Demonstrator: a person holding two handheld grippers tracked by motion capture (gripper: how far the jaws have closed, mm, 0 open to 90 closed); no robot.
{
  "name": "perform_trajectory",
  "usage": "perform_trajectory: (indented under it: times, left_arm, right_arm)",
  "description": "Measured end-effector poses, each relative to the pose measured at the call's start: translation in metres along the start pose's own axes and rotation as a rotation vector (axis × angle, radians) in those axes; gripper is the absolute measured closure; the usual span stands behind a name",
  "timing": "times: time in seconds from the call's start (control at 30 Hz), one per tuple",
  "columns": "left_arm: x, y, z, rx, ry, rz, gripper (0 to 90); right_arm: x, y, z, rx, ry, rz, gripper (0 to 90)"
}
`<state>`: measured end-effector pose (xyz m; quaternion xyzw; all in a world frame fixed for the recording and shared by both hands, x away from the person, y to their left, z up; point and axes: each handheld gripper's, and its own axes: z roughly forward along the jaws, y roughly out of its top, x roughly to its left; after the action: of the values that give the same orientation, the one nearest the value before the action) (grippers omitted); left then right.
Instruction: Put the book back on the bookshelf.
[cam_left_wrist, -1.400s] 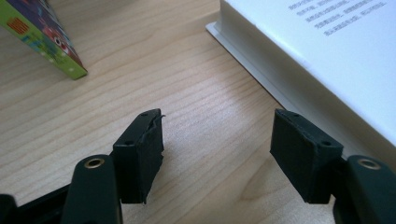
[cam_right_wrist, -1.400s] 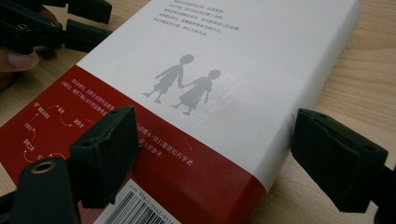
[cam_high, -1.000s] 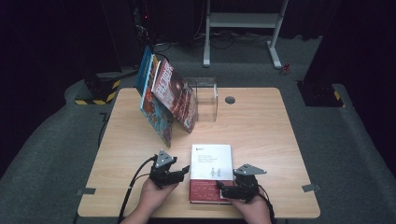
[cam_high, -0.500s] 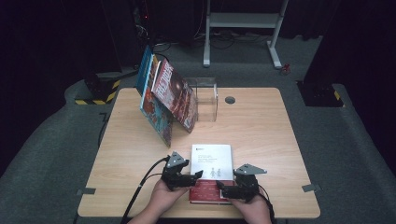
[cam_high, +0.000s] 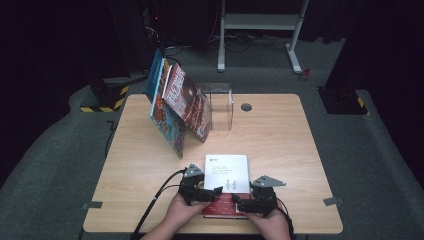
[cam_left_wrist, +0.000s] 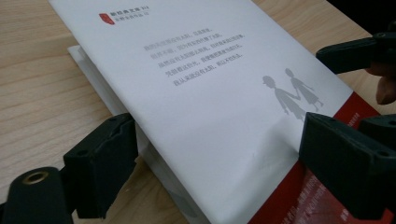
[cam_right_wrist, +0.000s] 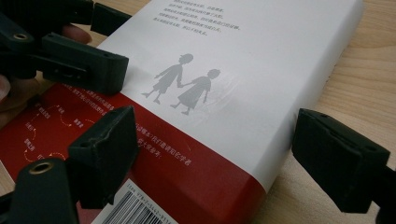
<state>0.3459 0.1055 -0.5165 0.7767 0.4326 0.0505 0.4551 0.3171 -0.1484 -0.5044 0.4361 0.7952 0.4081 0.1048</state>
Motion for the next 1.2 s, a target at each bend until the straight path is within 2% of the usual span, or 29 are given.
perform_trajectory:
  times: [0.07,0.13,0.2,0.3,0.5,0.6,0.67,1.0,1.2]
  left_arm:
    - [0.002,0.000,0.001,0.000,-0.007,-0.001,12.0]
    - [0.003,0.000,0.003,0.008,-0.051,-0.009,12.0]
    - [0.001,-0.001,0.007,0.026,-0.069,-0.009,7.2]
    - [0.001,0.001,0.008,0.036,-0.060,0.015,4.6]
    - [-0.001,0.000,0.005,0.019,-0.049,0.031,6.5]
    - [-0.001,0.000,0.003,0.001,-0.039,0.033,9.6]
    - [0.001,-0.001,-0.002,-0.027,-0.029,0.034,18.2]
    - [0.005,0.000,-0.005,-0.035,-0.039,0.018,26.6]
    - [0.007,0.000,-0.004,-0.022,-0.052,-0.002,26.5]
  right_arm:
    - [0.000,0.000,0.000,0.000,0.000,0.000,14.5]
    - [0.000,0.000,0.000,0.000,0.000,0.000,14.5]
    - [0.000,0.000,0.000,-0.001,0.000,-0.002,14.5]
    - [0.000,0.000,0.000,-0.001,-0.001,-0.002,14.5]
    - [0.000,0.000,0.000,-0.004,-0.004,-0.004,14.5]
    - [0.000,0.000,0.000,-0.002,-0.004,0.003,14.5]
    - [0.001,0.000,0.000,-0.002,-0.006,0.001,14.3]
    - [0.001,0.000,0.000,-0.005,-0.007,0.001,14.2]
    - [0.001,0.000,0.000,-0.007,-0.011,0.001,14.3]
